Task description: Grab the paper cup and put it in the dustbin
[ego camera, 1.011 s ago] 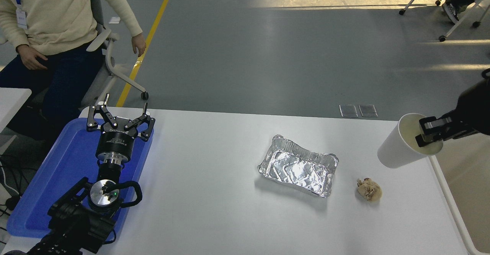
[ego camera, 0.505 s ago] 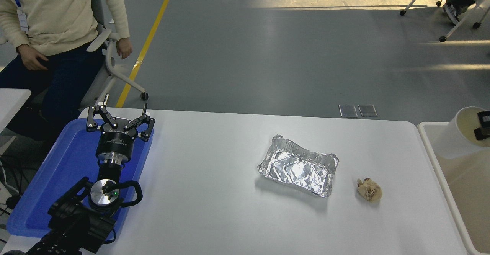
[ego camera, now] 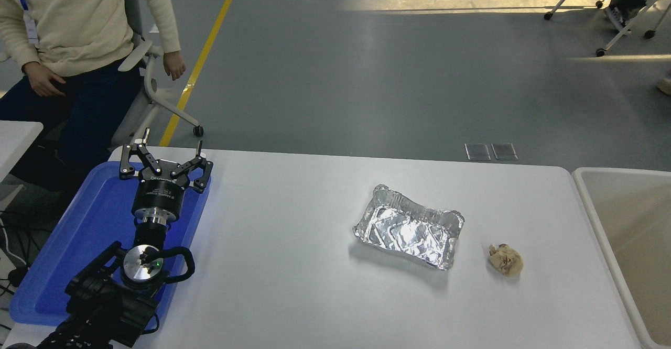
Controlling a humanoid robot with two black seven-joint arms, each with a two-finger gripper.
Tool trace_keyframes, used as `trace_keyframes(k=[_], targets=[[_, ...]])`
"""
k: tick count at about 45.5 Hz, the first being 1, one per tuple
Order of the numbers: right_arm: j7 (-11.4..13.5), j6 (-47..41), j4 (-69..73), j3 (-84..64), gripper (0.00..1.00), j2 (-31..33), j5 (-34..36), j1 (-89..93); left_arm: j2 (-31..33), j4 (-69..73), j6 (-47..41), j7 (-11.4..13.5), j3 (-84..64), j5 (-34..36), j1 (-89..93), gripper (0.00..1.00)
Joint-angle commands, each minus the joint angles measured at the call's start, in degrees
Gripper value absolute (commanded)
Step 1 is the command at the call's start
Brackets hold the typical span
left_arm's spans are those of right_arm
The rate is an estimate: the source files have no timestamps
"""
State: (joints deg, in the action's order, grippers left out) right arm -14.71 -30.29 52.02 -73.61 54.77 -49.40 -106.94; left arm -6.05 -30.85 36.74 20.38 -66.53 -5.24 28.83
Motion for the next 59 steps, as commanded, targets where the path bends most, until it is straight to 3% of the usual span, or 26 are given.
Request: trace_keyframes(k=[1,22,37,59], targets=[[-0.5,1.7,-10.4,7.8,0.00,0.3,-0.3,13.9,0.1,0.0,0.0,0.0,0.0,0.0,0.0,1.00],[-0.6,8.7,-14.2,18.8,0.00,-0.3,-0.1,32.2,0.1,0.0,0.0,0.1,0.0,0.0,0.0,1.00],[-0.5,16.6,-23.4,21.2,0.00,-8.5,4.7,47.2,0.1,0.0,0.0,0.1,0.0,0.0,0.0,1.00],[-1.4,18.5,-39.0,22.8,0.00,-18.6,14.9,62.0,0.0,0.0,0.0,0.1,0.0,0.0,0.0,1.00]])
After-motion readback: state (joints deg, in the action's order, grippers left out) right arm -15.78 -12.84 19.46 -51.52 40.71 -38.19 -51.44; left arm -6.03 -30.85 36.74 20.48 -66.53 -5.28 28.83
